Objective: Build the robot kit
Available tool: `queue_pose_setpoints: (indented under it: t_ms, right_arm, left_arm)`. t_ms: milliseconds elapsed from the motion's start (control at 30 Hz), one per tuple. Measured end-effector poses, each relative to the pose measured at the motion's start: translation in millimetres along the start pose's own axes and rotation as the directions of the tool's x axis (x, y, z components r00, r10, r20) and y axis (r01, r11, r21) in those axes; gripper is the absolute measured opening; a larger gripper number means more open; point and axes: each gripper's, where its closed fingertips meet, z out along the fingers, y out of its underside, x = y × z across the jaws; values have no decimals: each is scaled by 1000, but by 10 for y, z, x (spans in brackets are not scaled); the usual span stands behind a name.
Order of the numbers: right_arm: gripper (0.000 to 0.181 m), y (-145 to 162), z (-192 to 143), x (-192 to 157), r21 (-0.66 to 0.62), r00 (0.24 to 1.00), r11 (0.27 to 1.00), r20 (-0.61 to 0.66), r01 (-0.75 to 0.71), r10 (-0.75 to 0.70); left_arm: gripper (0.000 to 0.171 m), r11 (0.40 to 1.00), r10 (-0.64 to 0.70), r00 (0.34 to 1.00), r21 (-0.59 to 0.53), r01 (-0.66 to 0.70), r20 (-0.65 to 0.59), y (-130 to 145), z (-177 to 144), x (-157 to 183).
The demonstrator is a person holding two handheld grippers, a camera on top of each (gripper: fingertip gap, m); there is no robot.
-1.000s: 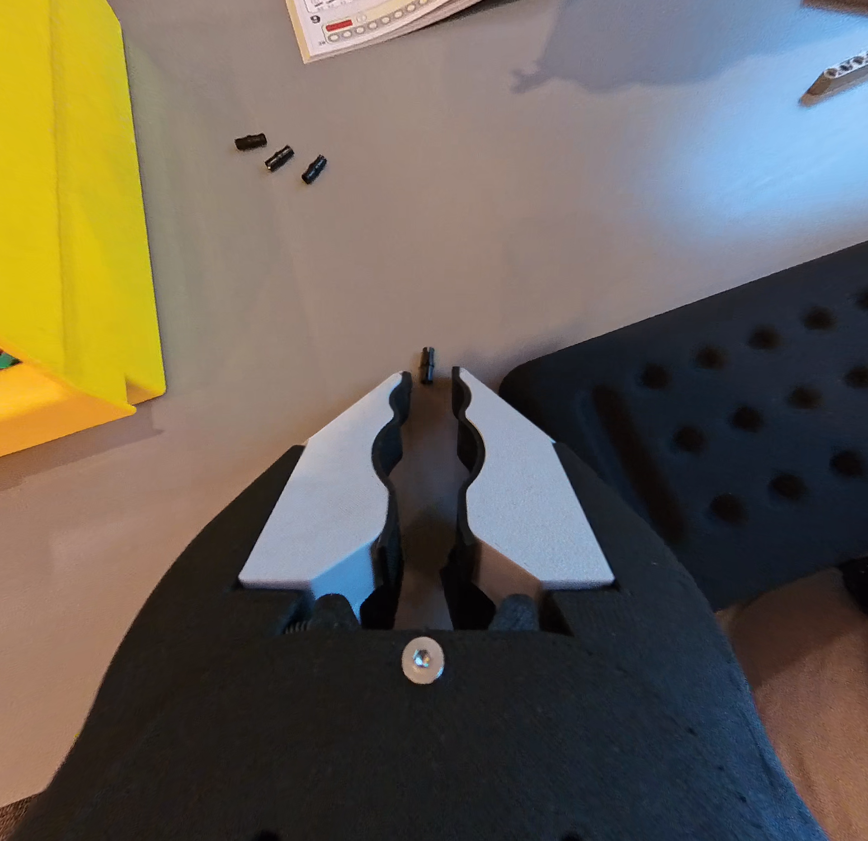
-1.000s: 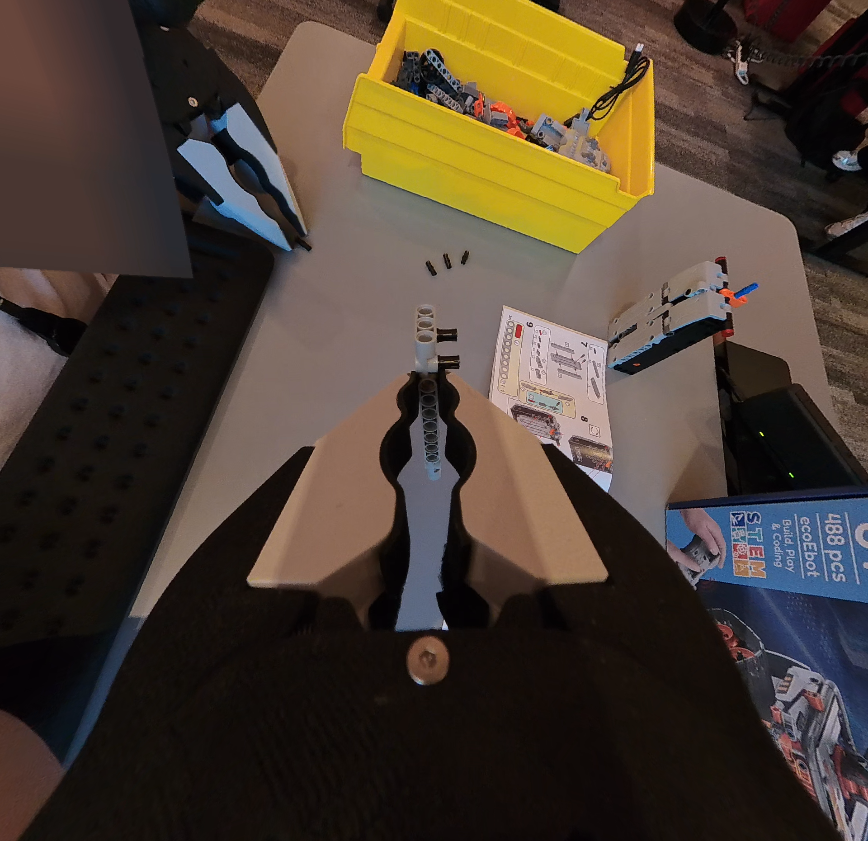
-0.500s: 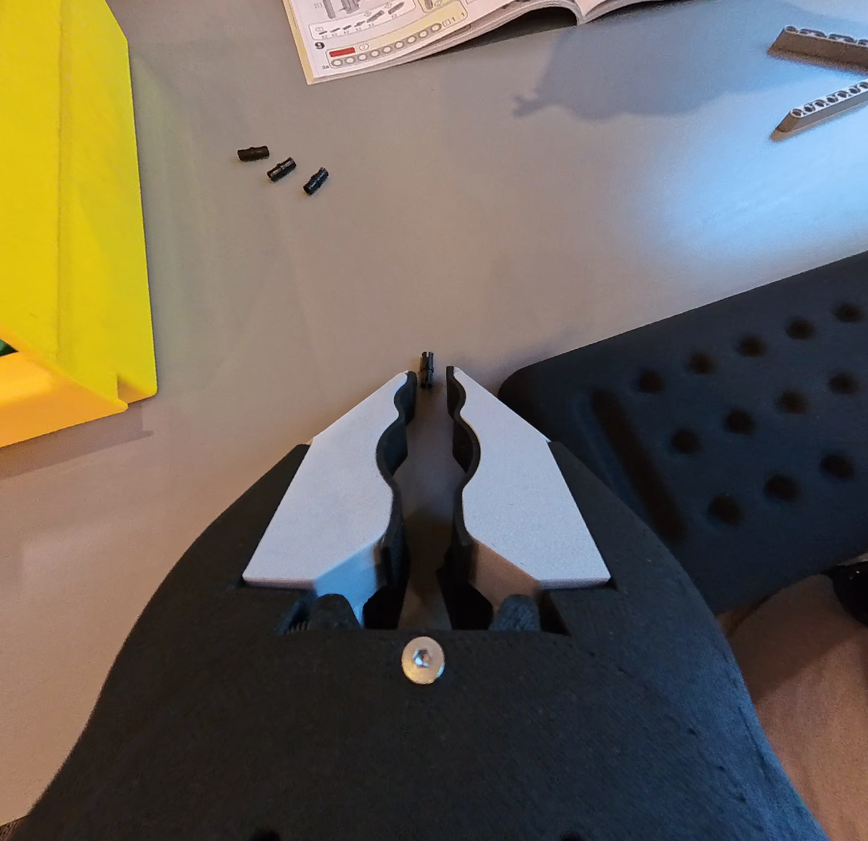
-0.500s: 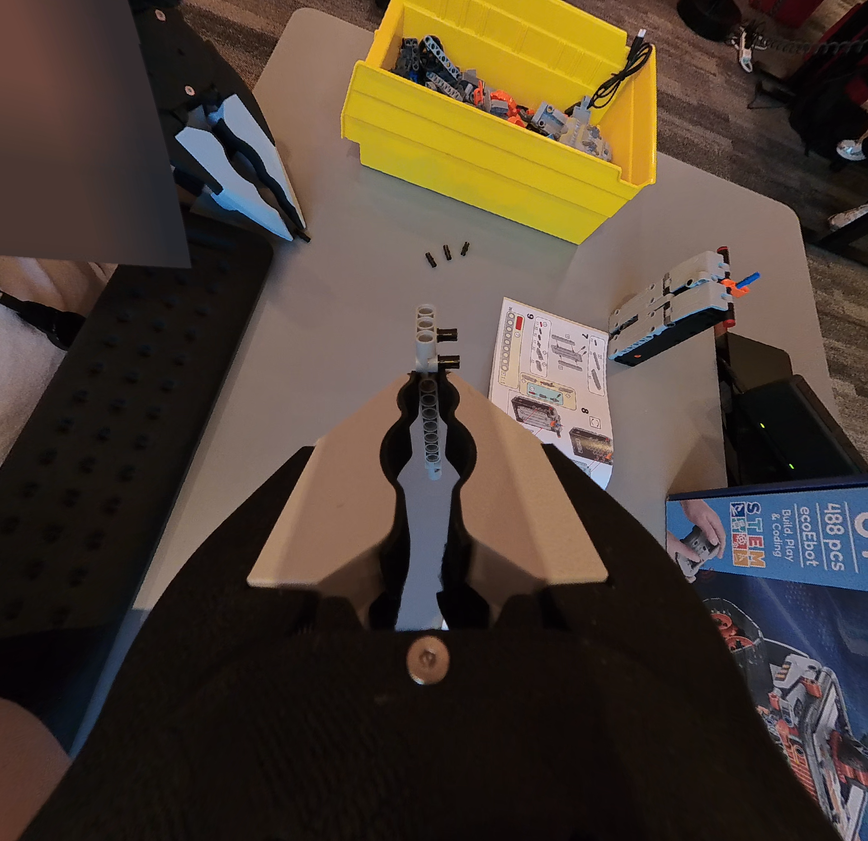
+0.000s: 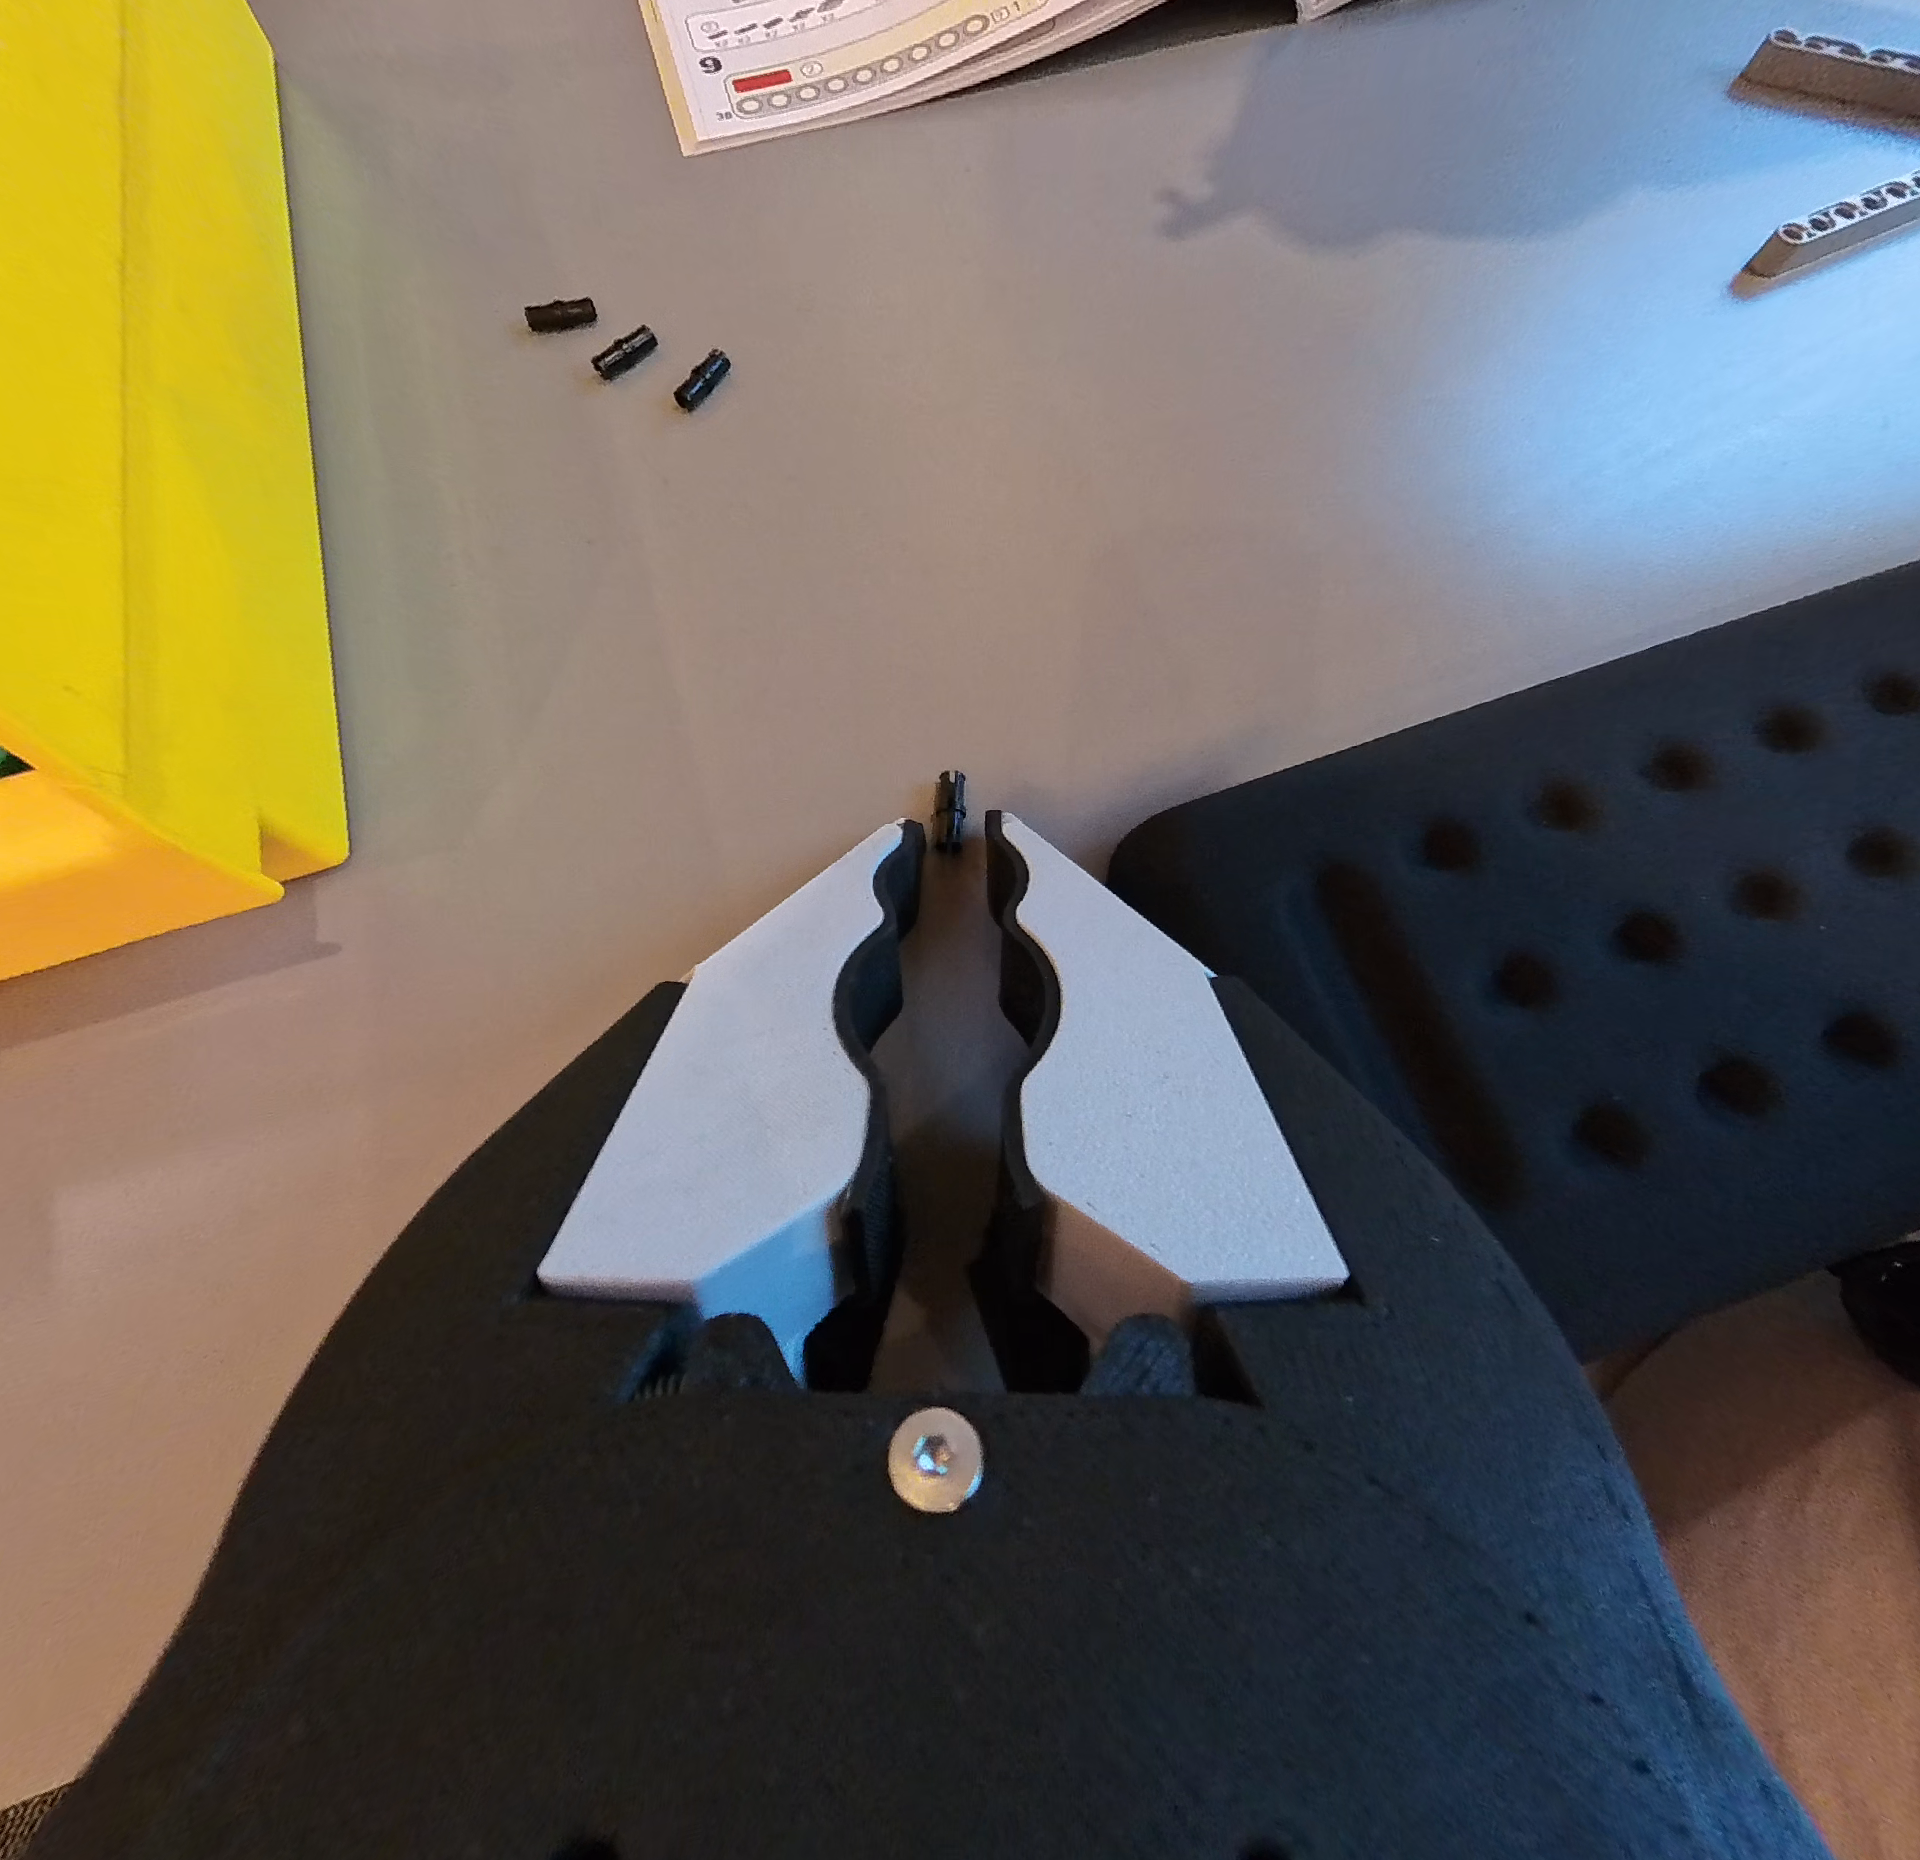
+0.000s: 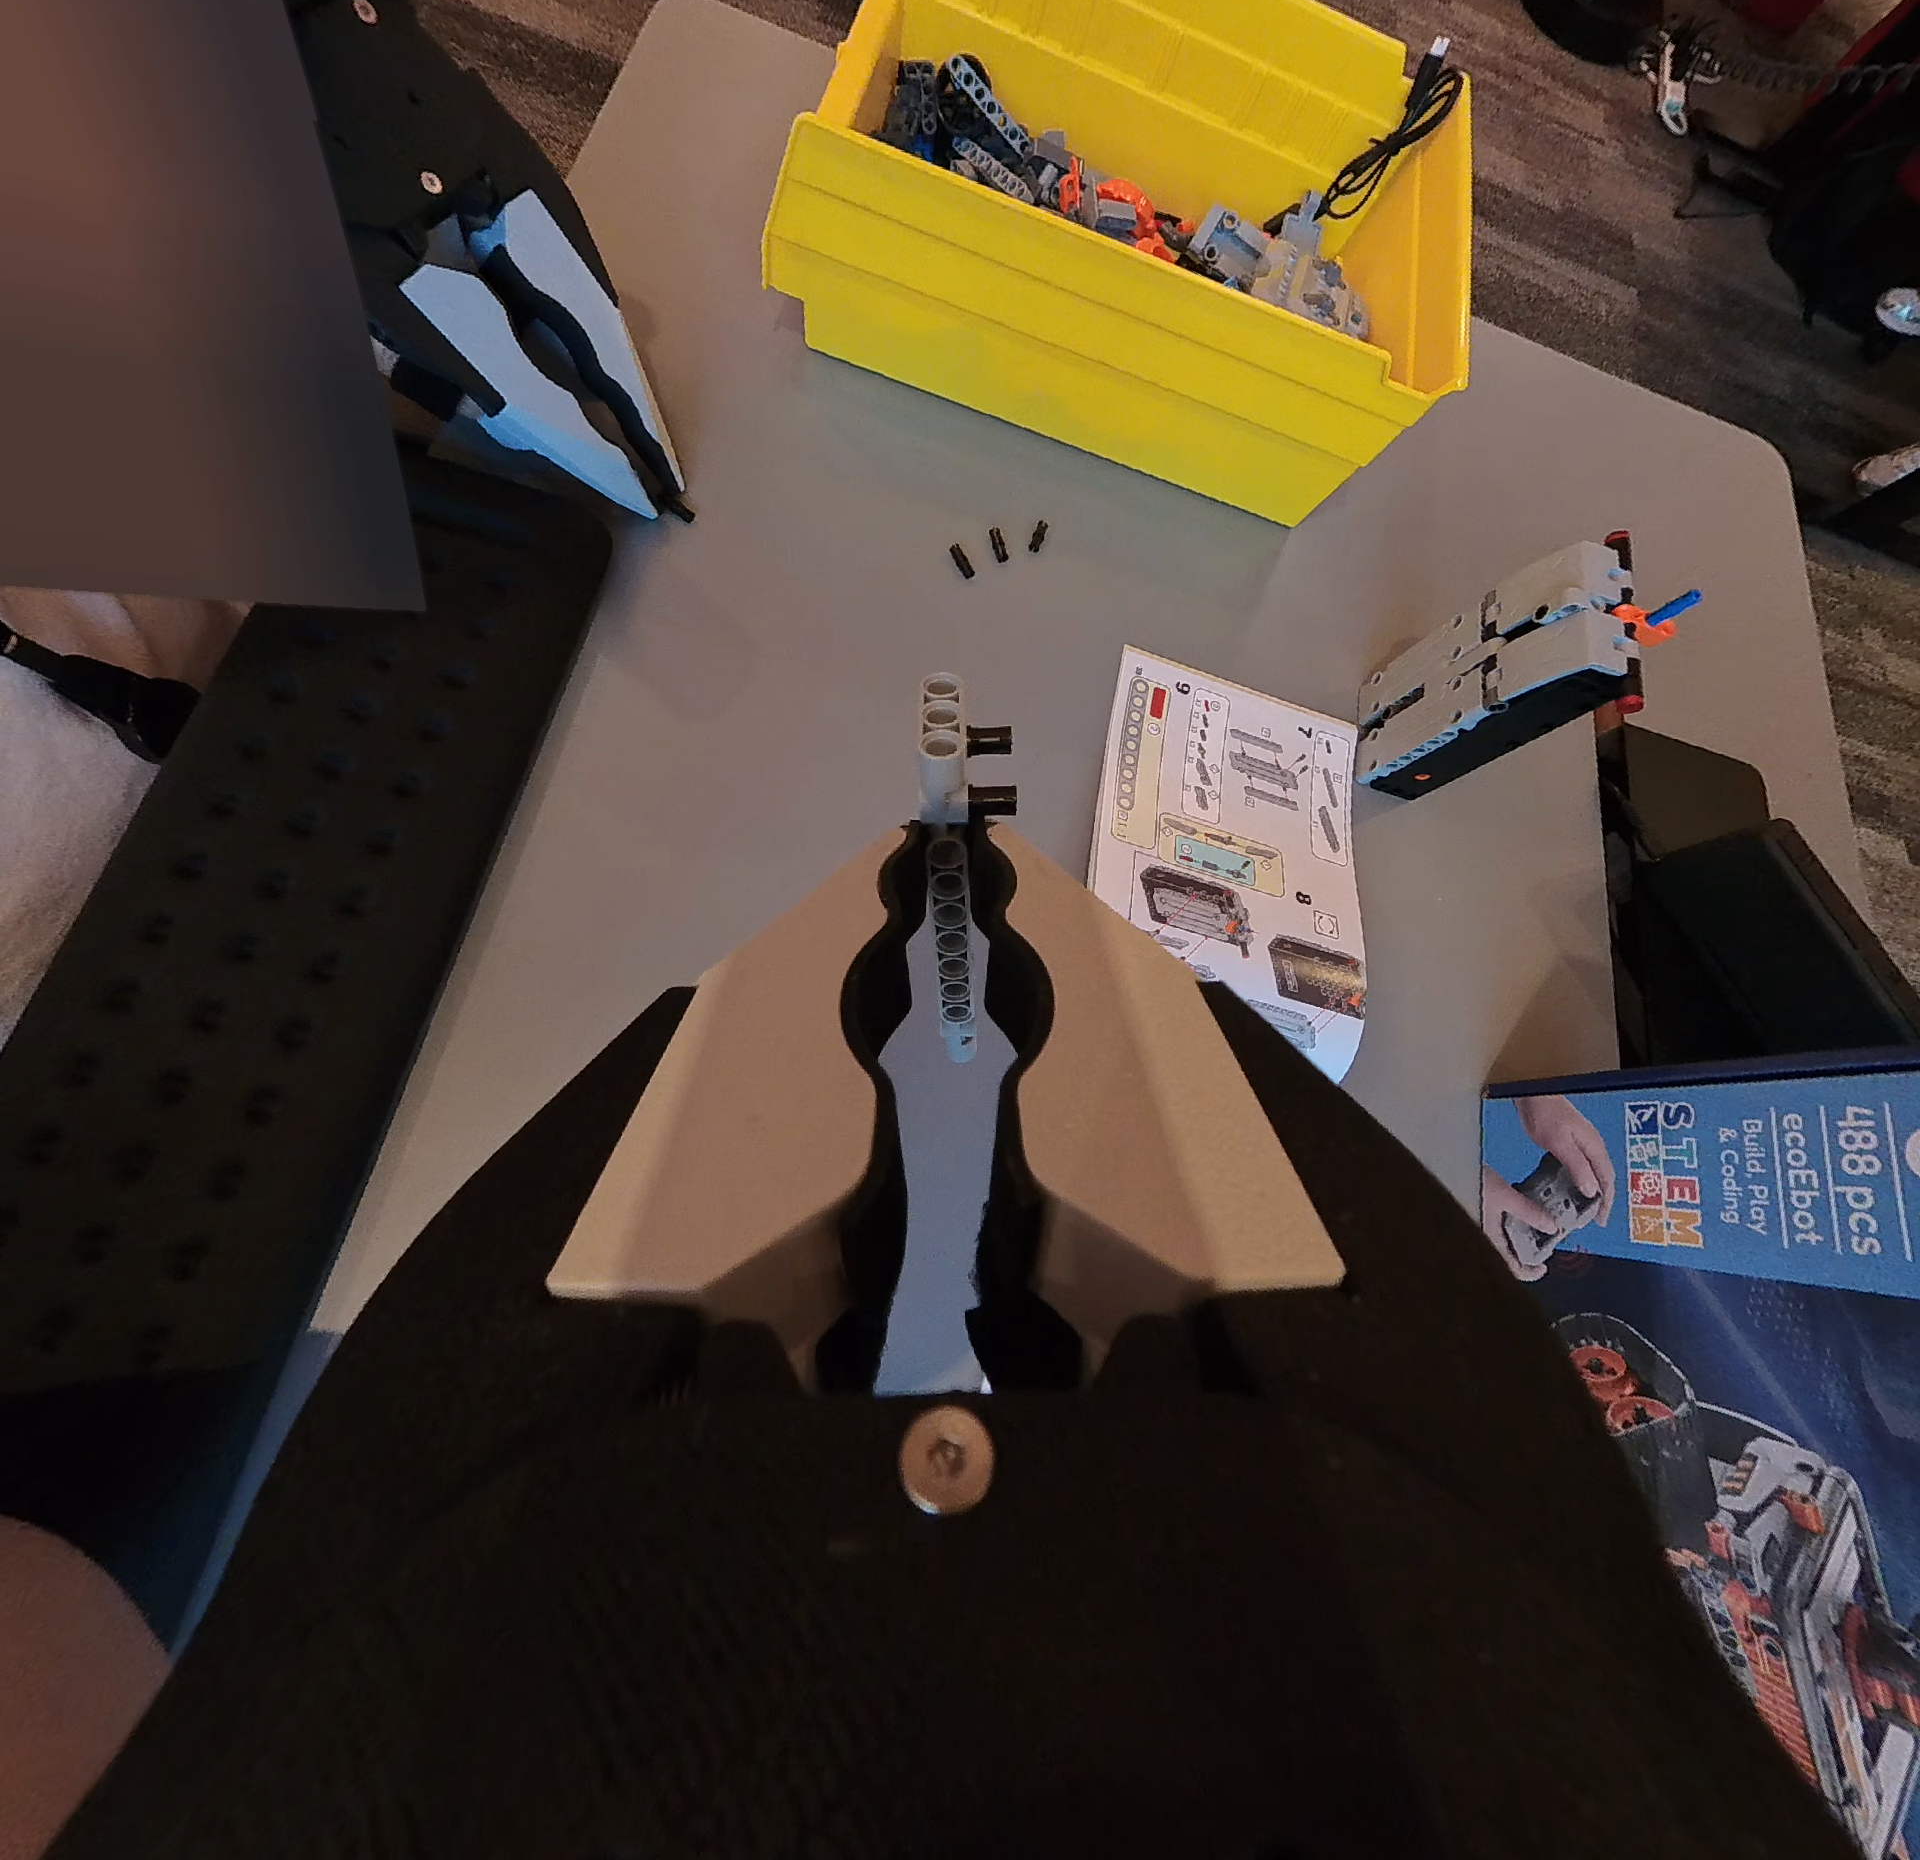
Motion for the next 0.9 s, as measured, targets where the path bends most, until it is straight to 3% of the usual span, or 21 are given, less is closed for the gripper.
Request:
queue_pose_setpoints:
  t_ms: [267, 467, 600, 667, 733, 800, 900]
  right_arm:
    - [6, 12, 0, -10, -8, 1000, 1000, 3, -1, 1]
    - [6, -32, -11, 7, 20, 1000, 1000, -5, 4, -4]
    - [7, -354, -63, -47, 246, 996, 969, 87, -28, 6]
    - [7, -552, -169, -35, 404, 980, 905, 186, -137, 65]
    - [7, -627, -284, 4, 485, 958, 844, 266, -231, 110]
    - [6, -632, -389, 57, 511, 941, 807, 302, -296, 154]
    - [6, -659, -590, 100, 541, 927, 765, 319, -348, 195]
  left_arm:
    - [3, 1000, 1, 1000, -5, -1, 12, 5, -4, -17]
    - [2, 999, 23, 997, 25, -21, -68, -69, -33, -11]
    - [2, 980, 34, 936, 196, 38, -351, -913, -303, 182]
    - [2, 977, 83, 845, 211, 36, -529, -1406, -464, 360]
    - [2, 966, 183, 741, 257, -14, -646, -1904, -622, 550]
    - [2, 952, 291, 618, 287, -109, -730, -2294, -730, 782]
    - [2, 915, 403, 545, 314, -254, -735, -2748, -664, 1007]
